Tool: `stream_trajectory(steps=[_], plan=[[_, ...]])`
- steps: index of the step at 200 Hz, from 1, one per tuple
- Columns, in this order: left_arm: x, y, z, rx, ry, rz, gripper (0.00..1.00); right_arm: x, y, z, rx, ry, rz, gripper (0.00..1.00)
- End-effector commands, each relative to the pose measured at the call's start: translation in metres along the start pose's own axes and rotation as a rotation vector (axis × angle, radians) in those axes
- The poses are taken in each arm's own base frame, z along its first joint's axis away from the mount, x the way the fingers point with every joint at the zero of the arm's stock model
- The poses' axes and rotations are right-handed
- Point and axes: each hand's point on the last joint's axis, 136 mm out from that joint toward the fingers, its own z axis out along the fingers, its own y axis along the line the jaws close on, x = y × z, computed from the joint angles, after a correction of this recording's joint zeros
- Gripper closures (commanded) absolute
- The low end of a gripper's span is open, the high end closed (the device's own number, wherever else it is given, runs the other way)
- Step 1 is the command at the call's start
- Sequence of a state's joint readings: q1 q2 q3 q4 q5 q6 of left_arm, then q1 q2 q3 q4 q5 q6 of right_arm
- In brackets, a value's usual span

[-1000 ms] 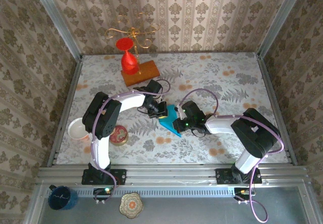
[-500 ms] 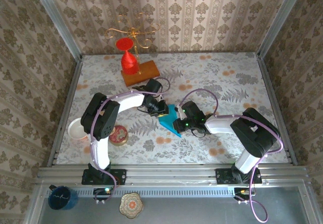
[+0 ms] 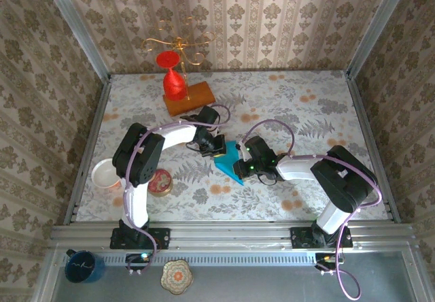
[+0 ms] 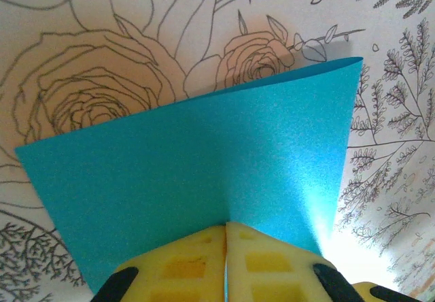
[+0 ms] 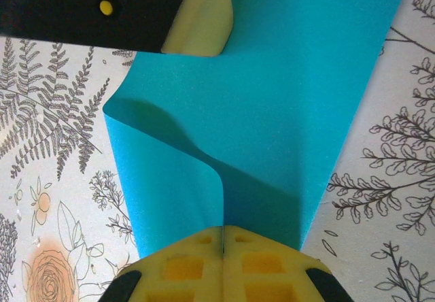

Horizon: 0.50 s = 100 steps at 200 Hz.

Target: Fold a paper plane with a square sheet of paper (pick it up from the middle)

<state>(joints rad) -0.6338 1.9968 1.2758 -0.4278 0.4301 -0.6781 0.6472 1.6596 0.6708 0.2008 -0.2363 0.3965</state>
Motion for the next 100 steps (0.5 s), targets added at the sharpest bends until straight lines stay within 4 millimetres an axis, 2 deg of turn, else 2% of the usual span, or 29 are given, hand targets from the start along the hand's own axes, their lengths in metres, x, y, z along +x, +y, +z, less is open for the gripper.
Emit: stream_trajectory(steps=[1,42,100], plan=[[0.019,0.03,0.016,-0.118,0.074,-0.013,0.91,-0.002,-0.004,-0.007,0.015,-0.015,0.014,1.0],[0.02,0.032,0.018,-0.126,0.083,-0.009,0.91,-0.002,-0.007,-0.008,0.028,-0.013,0.02,1.0],[0.018,0.028,0.016,-0.116,0.079,-0.002,0.92,0.01,-0.013,0.0,0.04,0.03,0.033,1.0]])
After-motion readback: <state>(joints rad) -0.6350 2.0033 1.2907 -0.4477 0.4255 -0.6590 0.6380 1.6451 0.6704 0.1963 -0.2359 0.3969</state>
